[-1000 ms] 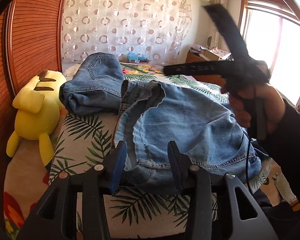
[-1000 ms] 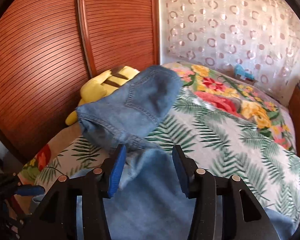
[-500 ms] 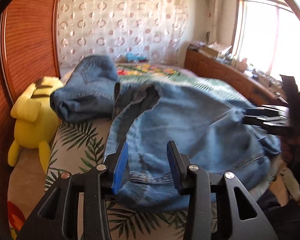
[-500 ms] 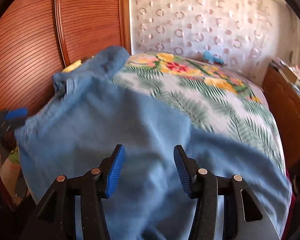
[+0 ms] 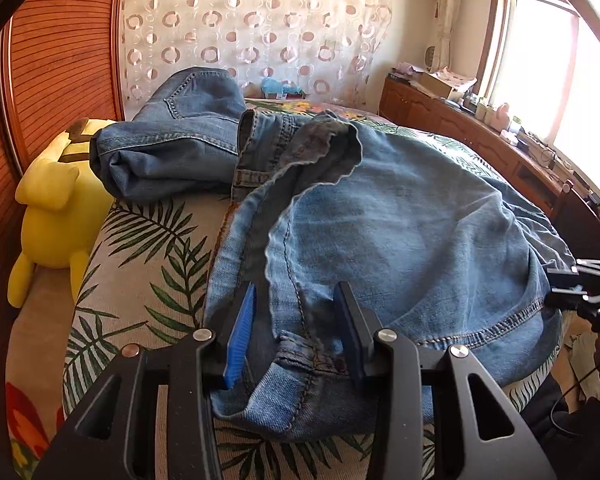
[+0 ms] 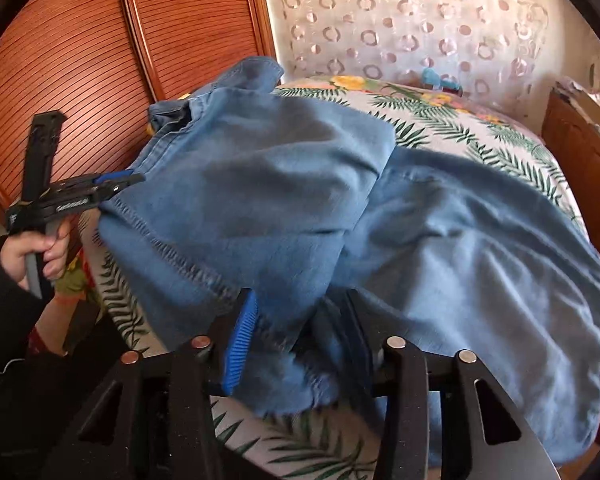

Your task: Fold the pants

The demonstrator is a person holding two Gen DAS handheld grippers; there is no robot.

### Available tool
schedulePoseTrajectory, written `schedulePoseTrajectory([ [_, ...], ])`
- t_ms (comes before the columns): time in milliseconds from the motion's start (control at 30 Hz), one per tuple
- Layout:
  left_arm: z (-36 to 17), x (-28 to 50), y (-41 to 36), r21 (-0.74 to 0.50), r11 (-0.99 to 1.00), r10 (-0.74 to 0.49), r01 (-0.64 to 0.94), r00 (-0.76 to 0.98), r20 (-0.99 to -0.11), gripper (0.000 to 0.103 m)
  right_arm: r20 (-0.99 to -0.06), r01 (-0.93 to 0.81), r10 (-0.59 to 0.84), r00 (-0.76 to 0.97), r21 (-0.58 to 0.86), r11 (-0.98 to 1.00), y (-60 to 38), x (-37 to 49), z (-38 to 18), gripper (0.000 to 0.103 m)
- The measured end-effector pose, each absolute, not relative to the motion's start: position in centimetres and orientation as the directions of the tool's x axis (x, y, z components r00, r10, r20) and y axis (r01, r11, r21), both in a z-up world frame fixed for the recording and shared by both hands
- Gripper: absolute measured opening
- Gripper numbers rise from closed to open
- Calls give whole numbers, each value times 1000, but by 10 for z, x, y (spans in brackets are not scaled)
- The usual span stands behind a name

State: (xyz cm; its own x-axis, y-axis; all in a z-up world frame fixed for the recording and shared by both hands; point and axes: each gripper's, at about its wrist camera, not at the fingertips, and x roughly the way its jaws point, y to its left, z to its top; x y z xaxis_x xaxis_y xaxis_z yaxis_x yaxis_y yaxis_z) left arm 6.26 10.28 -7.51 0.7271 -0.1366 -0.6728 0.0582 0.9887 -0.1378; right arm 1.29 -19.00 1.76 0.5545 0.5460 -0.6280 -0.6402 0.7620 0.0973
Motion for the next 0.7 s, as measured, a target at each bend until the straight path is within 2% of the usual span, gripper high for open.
schedulePoseTrajectory([
  [233,-78,65,104,-144,988,-137,52,722,-678,42,-637,-660,547,543,80,747,-198,1,16,9],
  [467,-80,66,104,-147,988,-137,50,725,-675,41,-634,-669,561,532,92,738,-211,-17,17,7],
  [533,-81,66,104,-143,988,-144,63,725,-674,27,-623,-662,571,535,112,741,-215,-15,19,8],
  [567,-80,66,104,-146,987,-151,70,724,-673,24,-614,-656,574,541,119,746,-217,-15,21,10],
  [600,-80,66,104,-144,987,-150,70,725,-672,17,-607,-651,577,546,126,748,-217,-13,24,13],
  [700,-76,64,104,-133,988,-143,72,735,-663,7,-582,-633,559,591,96,768,-220,-15,32,14],
])
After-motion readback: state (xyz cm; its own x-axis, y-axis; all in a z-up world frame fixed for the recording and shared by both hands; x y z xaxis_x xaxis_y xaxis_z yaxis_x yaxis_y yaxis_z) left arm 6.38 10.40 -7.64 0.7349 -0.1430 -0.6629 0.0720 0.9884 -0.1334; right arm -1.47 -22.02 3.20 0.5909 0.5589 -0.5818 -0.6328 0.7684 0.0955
